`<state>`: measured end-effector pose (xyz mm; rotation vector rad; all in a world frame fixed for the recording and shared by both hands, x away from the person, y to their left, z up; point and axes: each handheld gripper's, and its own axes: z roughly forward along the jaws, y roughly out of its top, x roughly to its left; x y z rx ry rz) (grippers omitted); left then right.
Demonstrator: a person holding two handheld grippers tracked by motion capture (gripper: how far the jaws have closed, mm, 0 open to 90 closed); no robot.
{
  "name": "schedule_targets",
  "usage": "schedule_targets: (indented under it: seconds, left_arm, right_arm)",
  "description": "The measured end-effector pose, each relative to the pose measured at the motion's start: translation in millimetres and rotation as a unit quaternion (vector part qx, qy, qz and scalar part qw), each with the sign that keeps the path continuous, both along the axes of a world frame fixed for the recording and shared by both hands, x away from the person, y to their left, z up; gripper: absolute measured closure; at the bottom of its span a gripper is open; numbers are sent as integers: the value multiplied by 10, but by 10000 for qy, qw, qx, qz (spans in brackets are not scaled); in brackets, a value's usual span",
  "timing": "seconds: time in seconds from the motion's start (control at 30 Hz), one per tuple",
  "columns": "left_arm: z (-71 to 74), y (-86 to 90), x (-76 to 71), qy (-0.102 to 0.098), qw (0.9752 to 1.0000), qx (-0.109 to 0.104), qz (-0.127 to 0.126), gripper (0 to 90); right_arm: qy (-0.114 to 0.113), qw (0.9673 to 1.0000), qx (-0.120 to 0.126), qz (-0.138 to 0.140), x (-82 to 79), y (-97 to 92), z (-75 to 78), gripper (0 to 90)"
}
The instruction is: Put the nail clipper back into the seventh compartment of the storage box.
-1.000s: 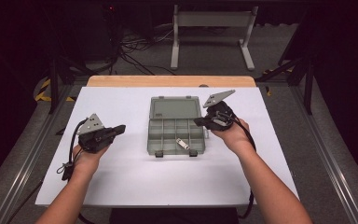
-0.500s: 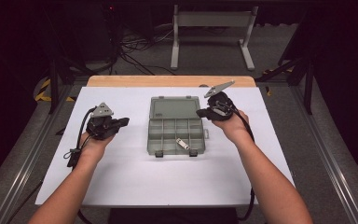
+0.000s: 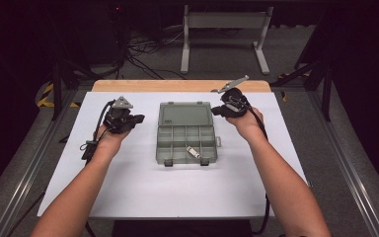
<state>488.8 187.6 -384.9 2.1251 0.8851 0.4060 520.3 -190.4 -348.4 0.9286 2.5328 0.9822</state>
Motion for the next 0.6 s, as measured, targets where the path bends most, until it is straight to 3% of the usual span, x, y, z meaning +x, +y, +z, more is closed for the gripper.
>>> schedule_targets:
  seconds: [0.23, 0.37, 0.6]
  left_arm:
    - [-48, -40, 173, 258, 9996, -106, 67, 894]
    - [-98, -91, 267, 254, 9995, 45, 170, 895]
    - [-181, -143, 344, 405, 9989, 83, 210, 895]
  right_arm:
    - [24, 9999, -61, -114, 119, -35, -41, 900]
    - [94, 9997, -121, -195, 197, -66, -96, 900]
    - [145, 9993, -235, -245, 267, -78, -140, 900]
